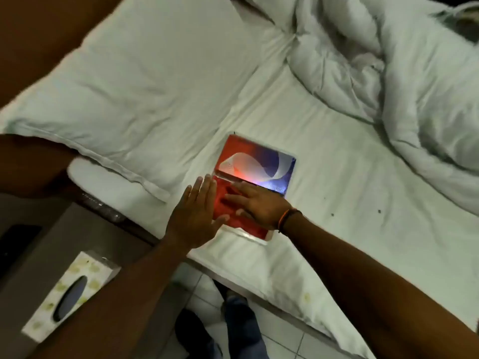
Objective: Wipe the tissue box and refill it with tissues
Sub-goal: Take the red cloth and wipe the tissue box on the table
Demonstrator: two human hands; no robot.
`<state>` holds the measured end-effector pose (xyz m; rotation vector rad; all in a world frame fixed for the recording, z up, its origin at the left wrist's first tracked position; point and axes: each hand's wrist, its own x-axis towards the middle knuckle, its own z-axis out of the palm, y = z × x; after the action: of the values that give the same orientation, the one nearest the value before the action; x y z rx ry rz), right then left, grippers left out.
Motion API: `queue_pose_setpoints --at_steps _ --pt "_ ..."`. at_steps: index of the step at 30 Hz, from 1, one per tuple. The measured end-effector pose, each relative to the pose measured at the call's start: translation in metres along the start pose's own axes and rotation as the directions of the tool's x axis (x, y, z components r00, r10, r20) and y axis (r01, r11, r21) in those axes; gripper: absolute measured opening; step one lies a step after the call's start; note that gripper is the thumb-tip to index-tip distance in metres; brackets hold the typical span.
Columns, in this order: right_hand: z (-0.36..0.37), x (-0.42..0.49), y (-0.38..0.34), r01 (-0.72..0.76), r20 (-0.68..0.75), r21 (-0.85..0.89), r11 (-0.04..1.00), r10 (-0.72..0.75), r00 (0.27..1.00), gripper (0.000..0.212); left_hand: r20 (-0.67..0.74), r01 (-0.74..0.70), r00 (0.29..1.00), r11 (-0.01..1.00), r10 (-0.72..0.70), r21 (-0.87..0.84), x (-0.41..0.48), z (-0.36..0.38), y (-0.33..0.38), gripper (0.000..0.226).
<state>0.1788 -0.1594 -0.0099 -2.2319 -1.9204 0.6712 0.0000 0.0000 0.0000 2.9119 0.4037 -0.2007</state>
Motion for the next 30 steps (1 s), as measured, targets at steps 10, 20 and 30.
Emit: queue_pose_setpoints --at_steps 10,20,30 --pt "0.075 0.019 0.004 -0.145 0.078 -0.122 0.982 0.155 0.985 0.068 0.002 0.07 0.998 0.997 -0.07 -0.014 -0.004 0.058 -0.007 0.1" --pt "0.092 0.028 -0.001 -0.165 -0.168 -0.191 0.968 0.134 0.977 0.051 -0.045 0.056 0.997 0.998 -0.057 -0.009 -0.006 0.07 -0.011 0.1" --pt "0.041 0.01 -0.014 -0.231 -0.206 0.255 0.939 0.286 0.936 0.049 -0.067 0.206 0.975 0.973 -0.214 -0.108 -0.035 0.065 -0.027 0.102"
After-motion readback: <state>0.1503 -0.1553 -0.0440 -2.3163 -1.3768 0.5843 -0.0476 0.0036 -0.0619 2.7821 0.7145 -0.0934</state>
